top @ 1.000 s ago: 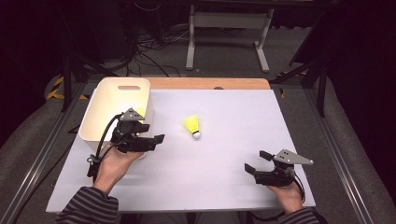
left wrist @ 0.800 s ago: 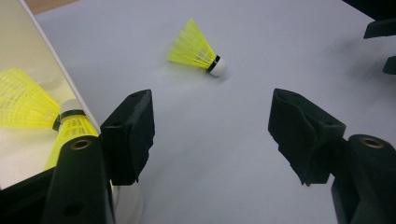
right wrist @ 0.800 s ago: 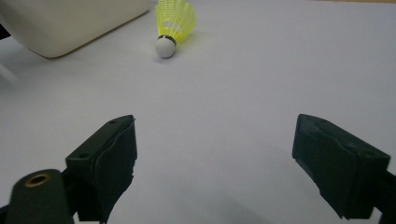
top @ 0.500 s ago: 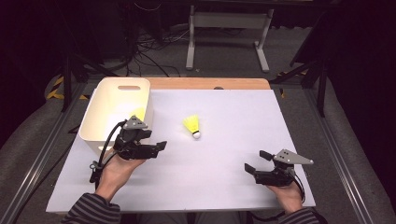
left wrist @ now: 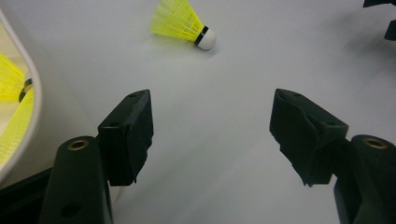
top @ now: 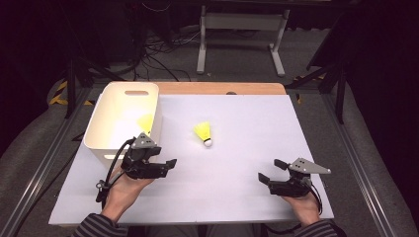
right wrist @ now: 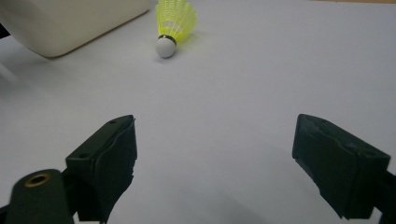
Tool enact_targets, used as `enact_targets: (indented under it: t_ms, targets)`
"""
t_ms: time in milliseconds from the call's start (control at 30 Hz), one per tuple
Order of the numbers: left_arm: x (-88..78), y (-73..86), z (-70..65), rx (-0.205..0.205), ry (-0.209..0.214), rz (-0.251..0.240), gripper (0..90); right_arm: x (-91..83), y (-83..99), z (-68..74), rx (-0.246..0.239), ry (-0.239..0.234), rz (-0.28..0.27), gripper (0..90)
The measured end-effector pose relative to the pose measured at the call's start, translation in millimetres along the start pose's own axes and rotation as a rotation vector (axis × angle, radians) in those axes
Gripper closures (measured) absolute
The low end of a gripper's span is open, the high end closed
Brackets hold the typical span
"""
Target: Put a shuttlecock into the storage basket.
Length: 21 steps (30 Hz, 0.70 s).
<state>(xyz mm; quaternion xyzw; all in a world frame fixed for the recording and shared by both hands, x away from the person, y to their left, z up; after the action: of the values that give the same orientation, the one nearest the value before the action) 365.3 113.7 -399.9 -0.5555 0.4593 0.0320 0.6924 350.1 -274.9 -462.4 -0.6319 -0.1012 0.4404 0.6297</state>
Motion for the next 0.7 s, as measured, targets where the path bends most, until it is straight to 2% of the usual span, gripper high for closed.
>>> enact_targets:
  t_ms: [200,233,267,300,367,400,467,700]
  targets:
    - [0.7,7.1,-5.0,-0.005,0.010,-0.003,30.8,0.2,0.0,0.1,0.000,0.000,0.001,14.4]
    - [0.6,7.8,-3.8,0.012,0.004,-0.009,30.7,0.2,0.0,0.0,0.000,0.000,0.001,14.4]
    - [0.7,9.1,-5.6,-0.004,0.012,-0.010,30.6,0.1,0.0,0.1,0.000,0.000,0.001,14.4]
    - [0.2,10.5,-5.0,0.007,0.007,-0.008,30.6,0.1,0.0,0.3,0.000,0.000,0.000,14.4]
    - [0.0,13.1,-5.4,-0.002,0.007,-0.013,30.5,0.0,-0.2,0.4,-0.001,0.000,-0.001,14.4]
    - [-0.2,14.3,-4.0,0.015,0.001,-0.013,30.5,0.0,-0.1,0.3,-0.001,0.000,-0.001,14.4]
    - [-0.8,17.5,-5.3,0.000,0.005,-0.013,30.4,0.0,0.0,0.4,-0.001,0.001,0.001,14.4]
    - [-1.7,30.6,-3.1,-0.002,0.006,-0.017,30.3,0.0,-0.2,0.8,-0.001,0.002,0.001,14.4]
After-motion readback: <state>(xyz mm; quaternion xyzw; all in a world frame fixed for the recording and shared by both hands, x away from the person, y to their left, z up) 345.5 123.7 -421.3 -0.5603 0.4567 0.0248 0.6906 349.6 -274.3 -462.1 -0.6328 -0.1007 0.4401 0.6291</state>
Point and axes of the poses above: each handheld gripper's, and its own axes: x roughly forward along the jaws, y roughly out of its underside, z roughly to its left, the point moved 5 cm from there along x, roughly forward along the jaws, and after that the axes turned 8 degrees about -y, right-handed, at the moved point
